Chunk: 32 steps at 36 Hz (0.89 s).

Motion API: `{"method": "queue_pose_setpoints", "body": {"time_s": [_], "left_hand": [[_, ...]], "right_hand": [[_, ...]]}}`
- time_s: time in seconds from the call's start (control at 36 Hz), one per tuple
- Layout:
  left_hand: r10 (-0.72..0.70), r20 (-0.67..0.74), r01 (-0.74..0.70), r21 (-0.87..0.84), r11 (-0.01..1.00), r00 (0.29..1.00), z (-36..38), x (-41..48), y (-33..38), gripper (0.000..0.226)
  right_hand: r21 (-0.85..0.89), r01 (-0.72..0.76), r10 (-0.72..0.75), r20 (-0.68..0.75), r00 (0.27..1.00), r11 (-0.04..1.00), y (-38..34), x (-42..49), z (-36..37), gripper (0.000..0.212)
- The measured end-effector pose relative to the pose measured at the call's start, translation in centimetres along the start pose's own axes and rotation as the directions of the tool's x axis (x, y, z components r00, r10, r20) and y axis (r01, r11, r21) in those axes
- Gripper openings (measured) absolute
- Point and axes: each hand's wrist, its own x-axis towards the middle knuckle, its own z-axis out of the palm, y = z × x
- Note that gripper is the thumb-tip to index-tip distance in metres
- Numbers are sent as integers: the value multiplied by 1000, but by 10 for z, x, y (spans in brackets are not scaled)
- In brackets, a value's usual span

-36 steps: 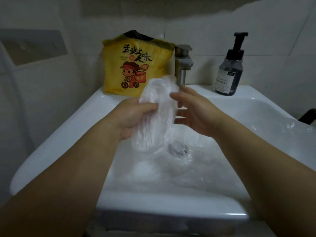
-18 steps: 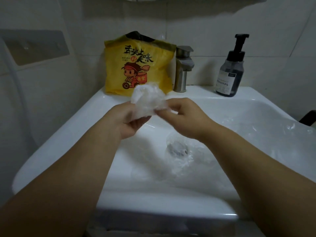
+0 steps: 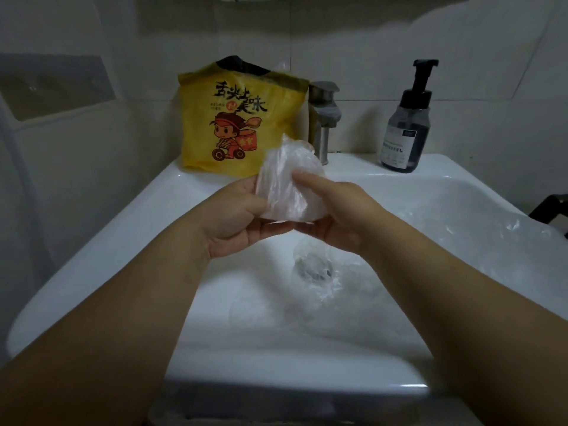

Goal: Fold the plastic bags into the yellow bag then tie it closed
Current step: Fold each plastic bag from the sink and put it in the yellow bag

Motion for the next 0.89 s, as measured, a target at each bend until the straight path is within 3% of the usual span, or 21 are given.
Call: {"method": "queue_pose_setpoints", "body": {"time_s": [0.08, 0.14, 0.22, 0.31, 0.39, 0.44, 0.5, 0.58, 0.72, 0.89], "left_hand": [[4, -21, -3, 57, 998, 1000, -3, -1, 3, 56], [8, -56, -10, -33, 999, 998, -7, -1, 5, 60], [-10, 33, 14, -133, 991, 999, -7, -4, 7, 57], [-54, -5, 54, 53, 997, 999, -2, -3, 1, 48], [26, -158, -8, 110, 994, 987, -5, 3, -4, 36], [73, -235, -60, 63, 996, 969, -9, 5, -3, 31], [105, -283, -99, 37, 994, 953, -10, 6, -2, 30], [115, -280, -110, 33, 993, 953, -8, 7, -2, 30], [80, -249, -70, 45, 996, 965, -7, 6, 0, 28], [75, -228, -63, 59, 996, 971, -11, 4, 3, 33]], "right_hand": [[19, 120, -119, -58, 991, 993, -3, 2, -5, 38], [-68, 161, -163, -32, 986, 985, -2, 4, -8, 30], [-188, 114, -99, 88, 991, 976, 1, 2, -8, 30], [-261, 66, -30, 140, 990, 963, 5, 3, -8, 40], [-136, 18, -5, 92, 996, 991, 5, 7, -8, 55], [-28, -43, 46, 106, 993, 999, 3, 6, -9, 45], [-45, -109, 115, 186, 976, 993, 2, 4, -10, 28], [-74, -80, 94, 197, 976, 994, 6, 4, -8, 17], [108, -17, 4, 126, 992, 994, 1, 10, -13, 33], [49, -51, 36, 264, 964, 998, -2, 3, -17, 21]]}}
